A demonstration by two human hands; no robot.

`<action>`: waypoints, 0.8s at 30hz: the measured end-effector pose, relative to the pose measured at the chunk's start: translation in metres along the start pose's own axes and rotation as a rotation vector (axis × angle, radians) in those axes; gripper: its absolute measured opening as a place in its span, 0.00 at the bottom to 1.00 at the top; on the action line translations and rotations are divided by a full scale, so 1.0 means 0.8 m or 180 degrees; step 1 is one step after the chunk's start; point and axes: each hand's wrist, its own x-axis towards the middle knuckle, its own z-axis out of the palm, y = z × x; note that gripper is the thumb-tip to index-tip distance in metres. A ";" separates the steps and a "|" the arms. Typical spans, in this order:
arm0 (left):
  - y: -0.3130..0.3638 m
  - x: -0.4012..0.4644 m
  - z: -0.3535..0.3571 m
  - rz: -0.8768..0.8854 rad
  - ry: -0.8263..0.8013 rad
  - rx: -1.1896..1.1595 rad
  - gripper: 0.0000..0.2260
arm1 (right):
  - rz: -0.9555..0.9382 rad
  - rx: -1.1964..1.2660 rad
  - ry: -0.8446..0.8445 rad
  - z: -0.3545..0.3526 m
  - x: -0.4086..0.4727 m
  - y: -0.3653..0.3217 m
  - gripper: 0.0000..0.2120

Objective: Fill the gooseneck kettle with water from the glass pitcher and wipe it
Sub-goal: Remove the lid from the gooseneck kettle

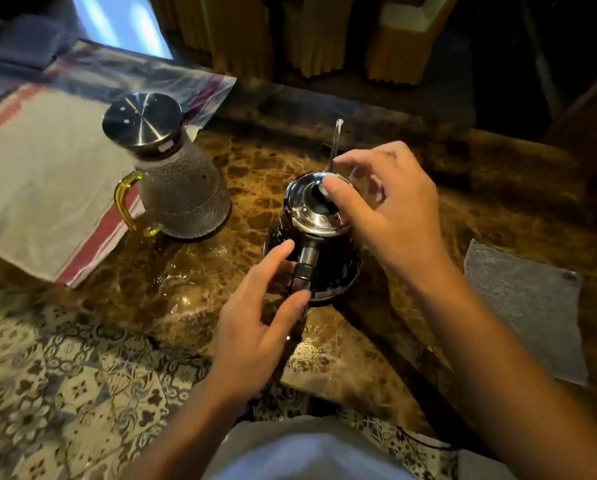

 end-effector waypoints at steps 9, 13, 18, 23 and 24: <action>0.004 0.001 0.022 -0.0496 -0.0057 -0.0586 0.18 | -0.0053 0.0045 -0.0444 0.016 0.024 0.004 0.16; -0.005 0.007 0.022 -0.0432 -0.0249 -0.0719 0.18 | 0.0044 0.0295 -0.0578 0.014 0.030 0.006 0.17; -0.025 0.024 0.018 -0.0256 -0.0444 -0.0912 0.17 | 0.0329 0.0415 -0.0747 0.014 0.044 0.009 0.18; -0.033 0.037 0.009 -0.0143 -0.0584 -0.0962 0.16 | 0.0404 0.0215 -0.0733 0.017 0.049 0.006 0.20; -0.035 0.038 0.009 -0.0132 -0.0602 -0.0977 0.16 | 0.0424 0.0243 -0.0699 0.018 0.048 0.006 0.20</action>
